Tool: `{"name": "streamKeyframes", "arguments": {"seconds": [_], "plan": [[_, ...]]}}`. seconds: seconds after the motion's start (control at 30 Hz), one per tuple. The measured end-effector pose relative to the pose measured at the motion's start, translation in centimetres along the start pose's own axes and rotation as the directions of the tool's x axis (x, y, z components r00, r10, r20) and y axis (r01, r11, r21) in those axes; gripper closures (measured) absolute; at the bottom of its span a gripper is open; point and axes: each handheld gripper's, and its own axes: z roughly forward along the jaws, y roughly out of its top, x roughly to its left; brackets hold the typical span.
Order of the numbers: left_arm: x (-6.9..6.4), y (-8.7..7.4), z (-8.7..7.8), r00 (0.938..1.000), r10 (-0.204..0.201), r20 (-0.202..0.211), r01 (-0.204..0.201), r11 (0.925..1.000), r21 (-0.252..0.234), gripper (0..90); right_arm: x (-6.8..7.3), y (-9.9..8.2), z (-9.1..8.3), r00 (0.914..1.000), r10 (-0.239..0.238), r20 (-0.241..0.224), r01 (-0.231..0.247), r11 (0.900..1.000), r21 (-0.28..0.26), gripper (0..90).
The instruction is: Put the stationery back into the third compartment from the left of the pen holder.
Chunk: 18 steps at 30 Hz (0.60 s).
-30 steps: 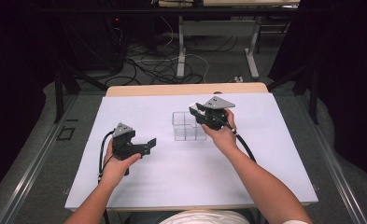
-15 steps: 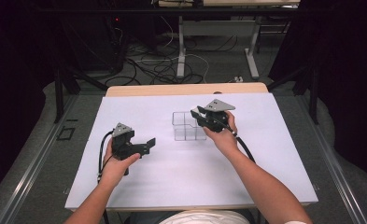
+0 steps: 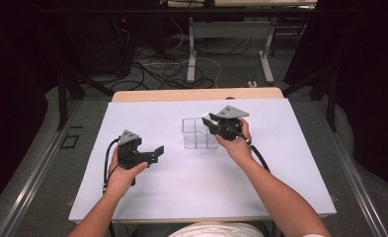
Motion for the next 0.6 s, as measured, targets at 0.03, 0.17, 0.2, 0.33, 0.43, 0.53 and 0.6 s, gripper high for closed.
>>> {"name": "streamKeyframes", "arguments": {"seconds": [0.03, 0.17, 0.2, 0.33, 0.43, 0.53, 0.6], "plan": [[0.0, 0.0, 0.0, 1.0, -0.005, 0.0, 0.005, 1.0, -0.003, 0.9, 0.0, 0.0, 0.0, 1.0, -0.001, 0.0, 0.001, 1.0, 0.0, 67.0], [0.0, 0.0, 0.0, 1.0, -0.008, -0.004, 0.007, 0.9999, -0.009, 0.9, 0.0, 0.0, -0.1, 1.0, -0.003, -0.005, 0.003, 0.9999, 0.012, 66.7], [0.0, 0.0, 0.0, 1.0, -0.008, -0.004, 0.007, 0.9999, -0.01, 0.9, 0.0, -0.1, -0.1, 1.0, -0.003, -0.003, 0.003, 0.9999, 0.012, 66.5], [0.1, 0.0, 0.0, 1.0, -0.006, -0.003, 0.006, 1.0, -0.006, 0.9, 0.0, -0.2, -0.6, 0.9999, 0.006, -0.009, -0.006, 0.9998, 0.021, 58.3], [0.2, 0.0, -0.1, 1.0, -0.002, -0.005, 0.002, 1.0, -0.001, 0.9, -0.2, -0.3, -1.2, 0.9999, 0.015, -0.008, -0.015, 0.9999, -0.001, 51.4], [0.2, 0.0, -0.1, 0.9999, -0.01, -0.008, 0.01, 0.9999, -0.009, 0.9, -0.4, -0.1, -2.0, 0.9997, 0.02, -0.014, -0.021, 0.9996, -0.018, 45.2], [0.2, 0.0, -0.2, 0.9999, -0.013, -0.008, 0.013, 0.9999, -0.01, 0.9, -0.4, 0.1, -2.6, 0.9993, 0.033, -0.014, -0.033, 0.9994, -0.001, 40.9]]}}
